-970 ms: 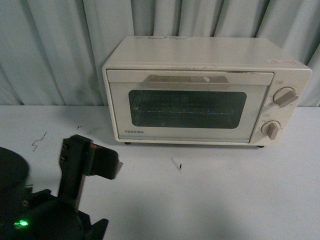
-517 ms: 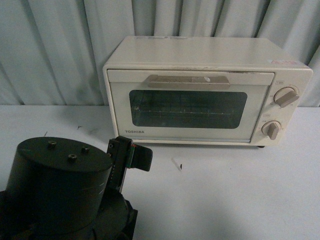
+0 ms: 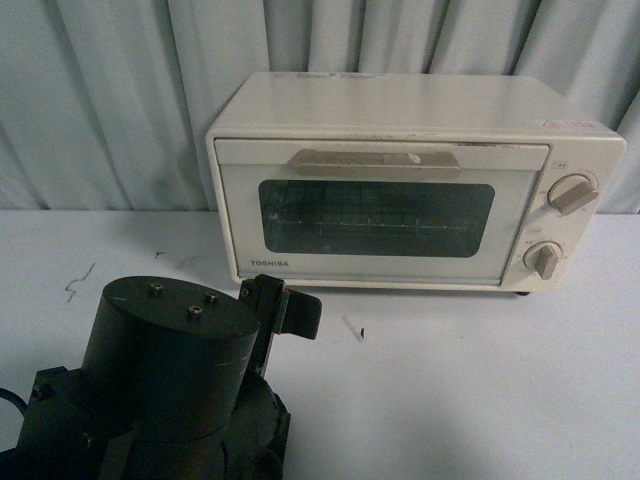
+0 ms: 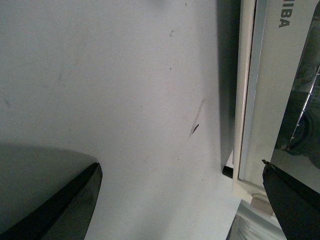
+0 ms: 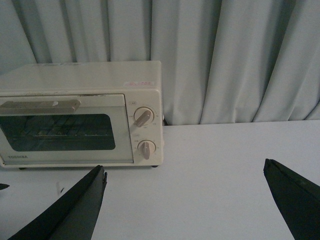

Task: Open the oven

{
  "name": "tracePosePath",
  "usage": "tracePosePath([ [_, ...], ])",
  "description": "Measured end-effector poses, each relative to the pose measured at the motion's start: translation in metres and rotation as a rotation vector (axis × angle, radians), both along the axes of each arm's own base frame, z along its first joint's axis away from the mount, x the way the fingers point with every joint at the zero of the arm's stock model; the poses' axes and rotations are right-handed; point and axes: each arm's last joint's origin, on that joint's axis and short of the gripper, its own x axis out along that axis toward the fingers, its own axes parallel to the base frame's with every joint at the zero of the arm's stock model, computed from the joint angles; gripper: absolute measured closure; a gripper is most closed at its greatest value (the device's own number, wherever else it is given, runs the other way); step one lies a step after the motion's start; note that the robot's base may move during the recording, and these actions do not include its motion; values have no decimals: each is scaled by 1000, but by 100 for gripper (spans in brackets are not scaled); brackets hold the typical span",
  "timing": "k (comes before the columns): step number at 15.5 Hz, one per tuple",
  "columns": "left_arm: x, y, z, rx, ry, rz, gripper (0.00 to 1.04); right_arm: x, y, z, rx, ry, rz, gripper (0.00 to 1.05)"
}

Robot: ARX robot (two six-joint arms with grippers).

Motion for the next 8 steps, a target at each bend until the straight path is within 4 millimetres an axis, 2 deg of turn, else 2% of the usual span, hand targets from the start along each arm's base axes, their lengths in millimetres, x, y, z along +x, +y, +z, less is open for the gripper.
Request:
tracePosePath([
  [3, 5, -1, -1, -6, -6, 5, 7, 0, 0, 0, 0, 0, 0, 6],
  [8, 12, 8, -1, -8, -6, 25, 7, 0, 0, 0, 0, 0, 0, 6],
])
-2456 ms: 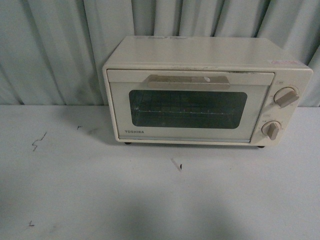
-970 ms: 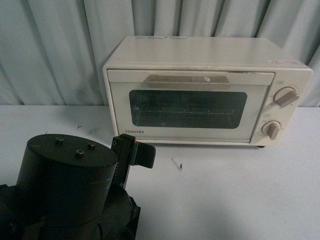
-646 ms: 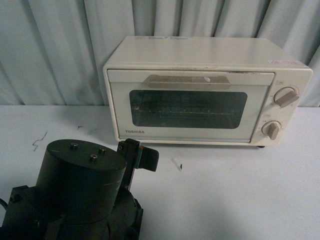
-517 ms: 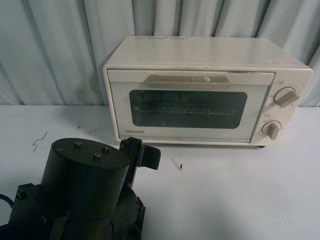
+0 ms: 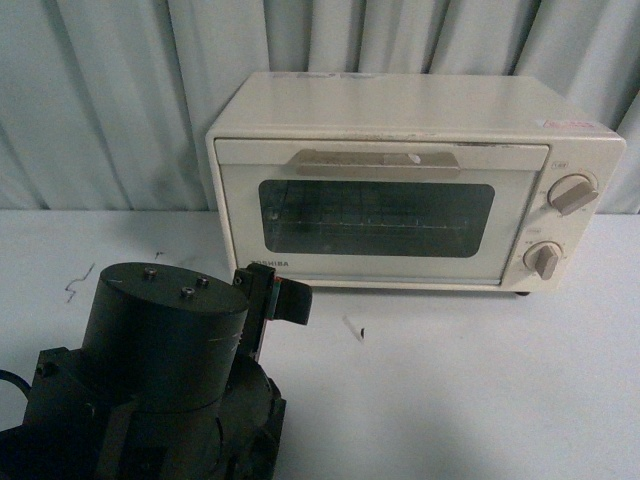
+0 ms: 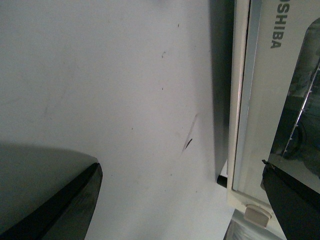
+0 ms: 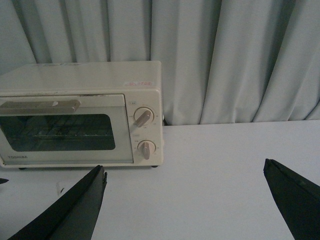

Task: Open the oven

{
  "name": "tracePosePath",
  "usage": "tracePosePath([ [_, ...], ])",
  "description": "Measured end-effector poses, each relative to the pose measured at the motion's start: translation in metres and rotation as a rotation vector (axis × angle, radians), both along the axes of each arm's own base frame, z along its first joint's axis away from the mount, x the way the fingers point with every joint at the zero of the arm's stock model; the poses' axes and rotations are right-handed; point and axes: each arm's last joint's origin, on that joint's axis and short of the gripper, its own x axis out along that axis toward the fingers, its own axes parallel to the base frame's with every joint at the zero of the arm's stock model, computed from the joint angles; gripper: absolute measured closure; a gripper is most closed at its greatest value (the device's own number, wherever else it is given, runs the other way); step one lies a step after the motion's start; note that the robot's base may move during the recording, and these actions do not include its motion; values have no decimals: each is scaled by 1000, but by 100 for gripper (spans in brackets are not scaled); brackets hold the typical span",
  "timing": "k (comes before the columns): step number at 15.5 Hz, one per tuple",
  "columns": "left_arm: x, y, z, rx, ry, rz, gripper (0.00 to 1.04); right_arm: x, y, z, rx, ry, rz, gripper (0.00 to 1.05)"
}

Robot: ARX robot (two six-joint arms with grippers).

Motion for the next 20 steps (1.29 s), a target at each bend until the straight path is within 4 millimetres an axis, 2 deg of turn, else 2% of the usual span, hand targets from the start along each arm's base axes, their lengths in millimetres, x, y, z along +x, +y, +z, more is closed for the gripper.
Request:
tracePosePath([
  [11, 1, 2, 0, 6, 0, 1, 7, 0, 0, -1, 4, 13, -7, 6],
  [13, 1, 3, 0, 7, 0, 1, 7, 2, 2, -3, 77, 315, -157, 6],
  [15, 2, 3, 0, 8, -1, -2, 7, 1, -6, -5, 148, 312, -316, 6],
  [16, 2, 3, 0, 9, -1, 0, 7, 1, -6, -1, 156, 260, -321, 6],
  [17, 2, 3, 0, 12, -1, -1, 7, 6, -2, 6, 132, 195, -289, 13],
  [20, 2, 3, 0, 13, -2, -2, 7, 38, 9, 13, 24, 202, -206, 43],
])
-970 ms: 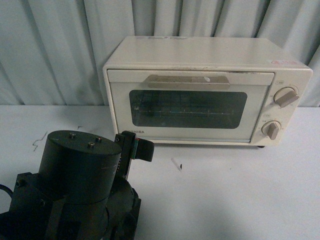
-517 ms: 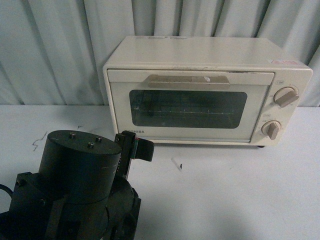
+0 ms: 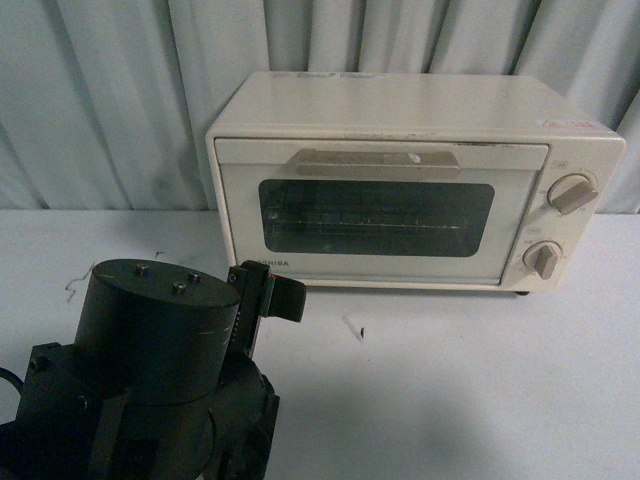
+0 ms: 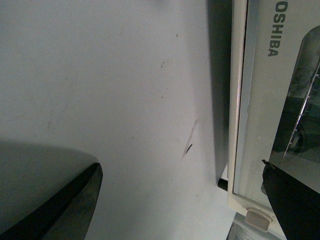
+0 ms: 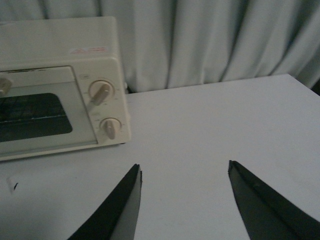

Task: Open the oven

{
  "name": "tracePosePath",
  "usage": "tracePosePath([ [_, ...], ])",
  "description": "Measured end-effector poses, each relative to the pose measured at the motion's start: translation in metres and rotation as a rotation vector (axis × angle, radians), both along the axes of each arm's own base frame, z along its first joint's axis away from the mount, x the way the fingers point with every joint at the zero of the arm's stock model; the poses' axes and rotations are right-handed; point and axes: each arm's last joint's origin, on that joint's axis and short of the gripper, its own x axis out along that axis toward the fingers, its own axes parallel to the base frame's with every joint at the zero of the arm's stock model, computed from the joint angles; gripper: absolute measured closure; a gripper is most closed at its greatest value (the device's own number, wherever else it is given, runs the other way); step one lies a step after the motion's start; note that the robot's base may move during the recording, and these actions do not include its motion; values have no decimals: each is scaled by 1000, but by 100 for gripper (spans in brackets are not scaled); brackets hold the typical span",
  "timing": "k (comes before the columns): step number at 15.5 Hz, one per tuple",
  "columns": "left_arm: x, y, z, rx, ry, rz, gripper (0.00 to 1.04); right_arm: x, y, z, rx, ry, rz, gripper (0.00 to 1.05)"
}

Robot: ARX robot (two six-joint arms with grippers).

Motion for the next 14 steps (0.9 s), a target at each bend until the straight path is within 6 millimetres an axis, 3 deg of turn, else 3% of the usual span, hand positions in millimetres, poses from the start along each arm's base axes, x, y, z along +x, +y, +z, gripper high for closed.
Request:
tracePosePath([
  [6, 0, 0, 0, 7, -3, -4, 7, 55, 53, 7, -74, -18, 206, 104],
  [14, 0, 0, 0, 7, -3, -4, 7, 122, 87, -3, -67, -2, 264, 103],
])
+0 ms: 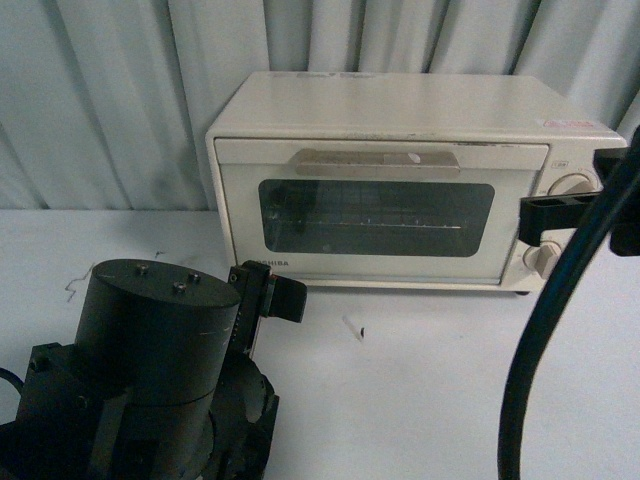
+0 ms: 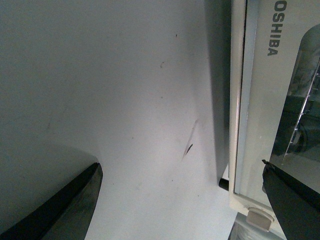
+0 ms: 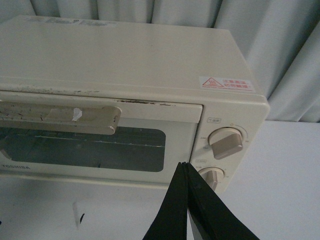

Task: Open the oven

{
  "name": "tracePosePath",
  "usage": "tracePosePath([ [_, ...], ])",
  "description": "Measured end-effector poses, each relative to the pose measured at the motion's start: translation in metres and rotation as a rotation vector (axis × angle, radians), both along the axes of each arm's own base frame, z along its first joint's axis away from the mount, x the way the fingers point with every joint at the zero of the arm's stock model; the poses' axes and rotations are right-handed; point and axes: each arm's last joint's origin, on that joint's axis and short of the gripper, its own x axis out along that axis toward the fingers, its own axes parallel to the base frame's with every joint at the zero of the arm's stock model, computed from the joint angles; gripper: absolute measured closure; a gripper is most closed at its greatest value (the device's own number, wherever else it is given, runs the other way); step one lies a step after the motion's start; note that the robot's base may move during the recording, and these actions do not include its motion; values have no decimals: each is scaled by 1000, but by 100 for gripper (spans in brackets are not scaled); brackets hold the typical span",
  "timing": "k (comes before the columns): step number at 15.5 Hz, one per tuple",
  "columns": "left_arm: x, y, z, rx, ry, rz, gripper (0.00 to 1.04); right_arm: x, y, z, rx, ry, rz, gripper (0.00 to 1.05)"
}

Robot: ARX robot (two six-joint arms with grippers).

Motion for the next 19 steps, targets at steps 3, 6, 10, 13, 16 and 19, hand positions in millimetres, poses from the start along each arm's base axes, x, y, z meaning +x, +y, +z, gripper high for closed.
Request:
tracePosePath([
  [3, 0, 0, 0, 0, 0, 0, 7, 20, 15, -5, 6, 11, 32, 103],
  [6, 0, 0, 0, 0, 0, 0, 7, 35, 31, -7, 22, 14, 65, 103],
  [10, 0, 0, 0, 0, 0, 0, 7, 63, 52, -12, 32, 21, 87, 103],
  [13, 0, 0, 0, 0, 0, 0, 7, 76, 61, -10, 49, 13, 105, 103],
  [16, 0, 0, 0, 0, 0, 0, 7, 78, 63, -11, 53, 17, 109, 103],
  [19, 0, 0, 0, 0, 0, 0, 7, 81, 68, -18, 55, 35, 119, 103],
])
